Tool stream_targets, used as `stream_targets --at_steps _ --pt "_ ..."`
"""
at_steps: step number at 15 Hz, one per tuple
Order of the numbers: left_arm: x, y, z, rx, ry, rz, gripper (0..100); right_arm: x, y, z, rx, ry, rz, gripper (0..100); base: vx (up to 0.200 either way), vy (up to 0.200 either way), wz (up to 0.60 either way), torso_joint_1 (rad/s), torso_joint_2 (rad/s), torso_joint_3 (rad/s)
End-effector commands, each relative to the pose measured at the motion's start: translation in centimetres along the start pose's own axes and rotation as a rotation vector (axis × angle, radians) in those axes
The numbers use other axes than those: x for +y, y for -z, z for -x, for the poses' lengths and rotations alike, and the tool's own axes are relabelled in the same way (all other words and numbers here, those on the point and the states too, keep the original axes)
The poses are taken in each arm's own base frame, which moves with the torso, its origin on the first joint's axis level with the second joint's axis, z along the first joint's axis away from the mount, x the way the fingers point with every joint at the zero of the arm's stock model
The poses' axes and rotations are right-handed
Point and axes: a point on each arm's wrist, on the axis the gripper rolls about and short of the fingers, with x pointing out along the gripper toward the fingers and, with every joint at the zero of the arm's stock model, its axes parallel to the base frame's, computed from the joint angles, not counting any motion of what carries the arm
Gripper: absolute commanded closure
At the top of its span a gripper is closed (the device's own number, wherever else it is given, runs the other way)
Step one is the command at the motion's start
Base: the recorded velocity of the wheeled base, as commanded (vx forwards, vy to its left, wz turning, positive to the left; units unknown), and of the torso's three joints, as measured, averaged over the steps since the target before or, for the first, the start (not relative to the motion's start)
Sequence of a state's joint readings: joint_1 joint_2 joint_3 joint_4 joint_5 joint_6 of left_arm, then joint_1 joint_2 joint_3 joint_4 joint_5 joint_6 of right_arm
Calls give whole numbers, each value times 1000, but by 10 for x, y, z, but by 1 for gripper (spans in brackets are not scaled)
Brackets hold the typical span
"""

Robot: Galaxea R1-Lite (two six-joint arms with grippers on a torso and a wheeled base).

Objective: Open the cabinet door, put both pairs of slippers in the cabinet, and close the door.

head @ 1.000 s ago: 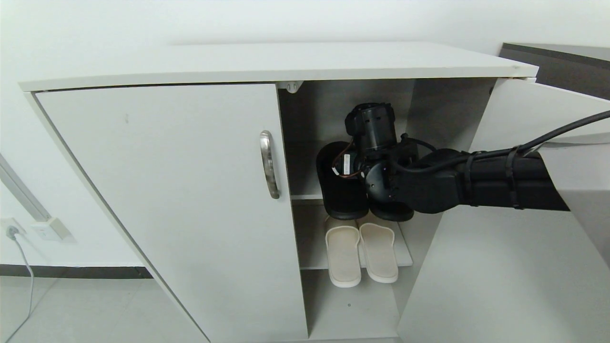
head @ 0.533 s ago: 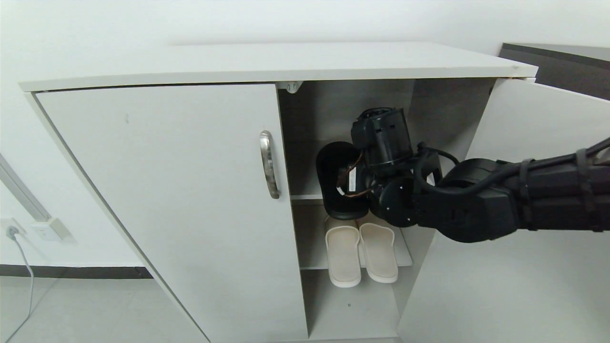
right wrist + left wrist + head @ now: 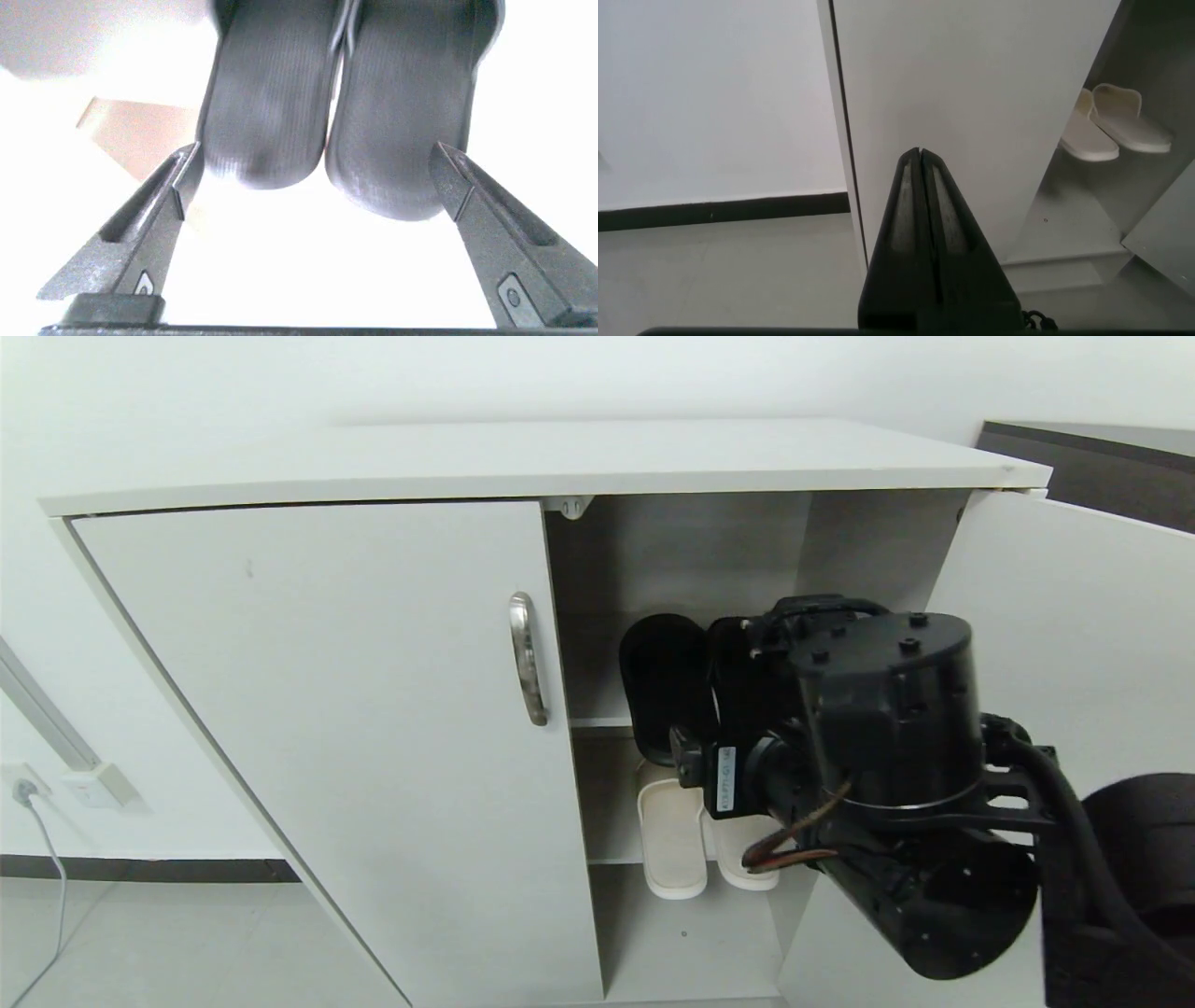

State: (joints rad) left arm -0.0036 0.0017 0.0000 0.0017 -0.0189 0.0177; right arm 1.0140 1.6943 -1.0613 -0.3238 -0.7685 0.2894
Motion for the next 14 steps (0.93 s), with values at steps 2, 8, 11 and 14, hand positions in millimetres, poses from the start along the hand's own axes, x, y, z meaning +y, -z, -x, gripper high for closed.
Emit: stream_targets --at_steps 2,8,11,14 --pt "0 0 0 0 -1 -1 100 -10 4 16 -19 -66 -13 100 0 0 0 0 0 0" --pt "0 0 0 0 -1 2 100 -6 8 13 -16 -74 -2 100 0 0 0 0 0 0" --pt "0 0 0 0 -1 2 100 -5 8 14 -16 -72 -1 100 0 0 0 0 0 0" --pt "0 0 0 0 -1 2 100 -5 9 13 -13 -68 3 100 0 0 0 0 0 0"
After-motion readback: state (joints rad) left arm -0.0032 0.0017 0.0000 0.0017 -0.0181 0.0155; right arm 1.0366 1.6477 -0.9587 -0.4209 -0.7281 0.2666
